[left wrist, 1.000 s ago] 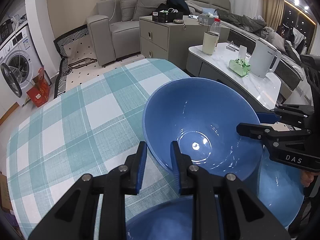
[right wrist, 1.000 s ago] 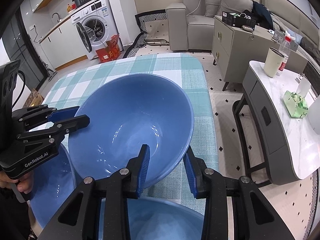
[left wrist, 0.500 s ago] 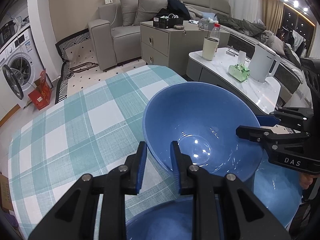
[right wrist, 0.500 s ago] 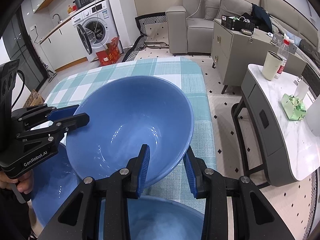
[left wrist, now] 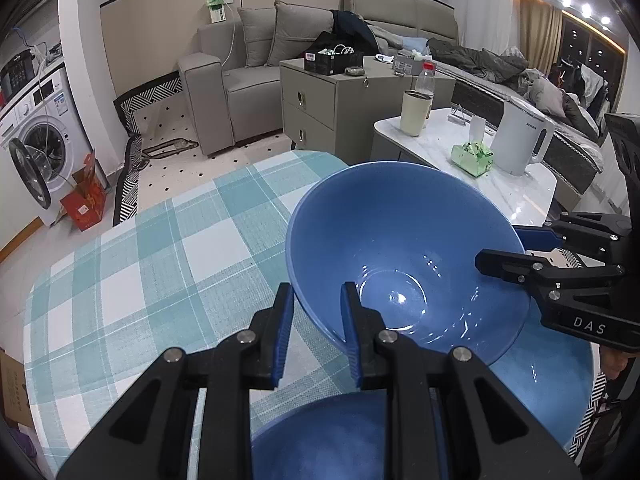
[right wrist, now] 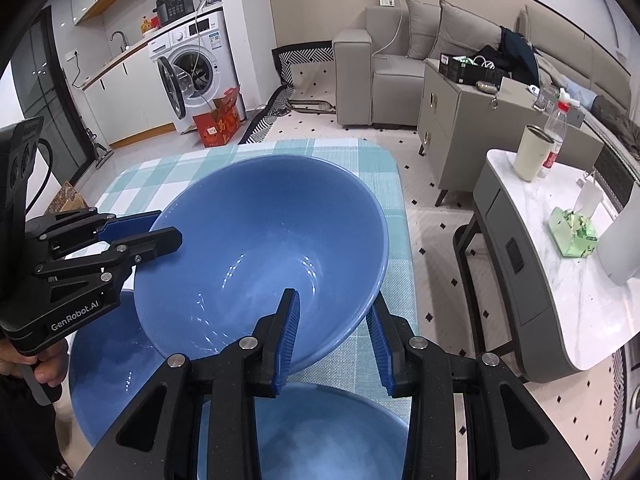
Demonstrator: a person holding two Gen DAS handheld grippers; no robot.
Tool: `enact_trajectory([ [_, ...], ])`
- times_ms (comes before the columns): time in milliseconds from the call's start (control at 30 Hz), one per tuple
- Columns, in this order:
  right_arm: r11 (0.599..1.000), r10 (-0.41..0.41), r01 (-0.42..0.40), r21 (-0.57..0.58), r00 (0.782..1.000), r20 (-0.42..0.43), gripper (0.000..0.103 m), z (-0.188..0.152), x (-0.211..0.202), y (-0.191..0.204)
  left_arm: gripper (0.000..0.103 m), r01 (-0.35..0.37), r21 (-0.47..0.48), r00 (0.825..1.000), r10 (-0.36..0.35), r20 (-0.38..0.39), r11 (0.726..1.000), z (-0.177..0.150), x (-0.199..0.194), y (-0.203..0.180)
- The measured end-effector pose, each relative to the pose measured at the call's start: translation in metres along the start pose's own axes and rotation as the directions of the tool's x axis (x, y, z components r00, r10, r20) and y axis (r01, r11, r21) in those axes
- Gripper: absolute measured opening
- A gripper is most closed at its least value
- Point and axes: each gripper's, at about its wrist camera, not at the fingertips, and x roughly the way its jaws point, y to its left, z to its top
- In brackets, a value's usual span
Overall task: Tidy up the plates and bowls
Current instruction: 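Lift the blue bowl with both tools and carry it over another blue bowl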
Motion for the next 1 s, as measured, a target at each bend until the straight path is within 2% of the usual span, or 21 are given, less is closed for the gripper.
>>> enact_trajectory([
  [1000, 0.999, -0.007, 0.013, -0.046, 0.994, 0.109, 0.035, -0.011, -0.082, 0.037, 0.022, -0.034, -0.003, 0.992, 0.034, 0.122, 0.999, -0.013, -0.083, -0.009],
])
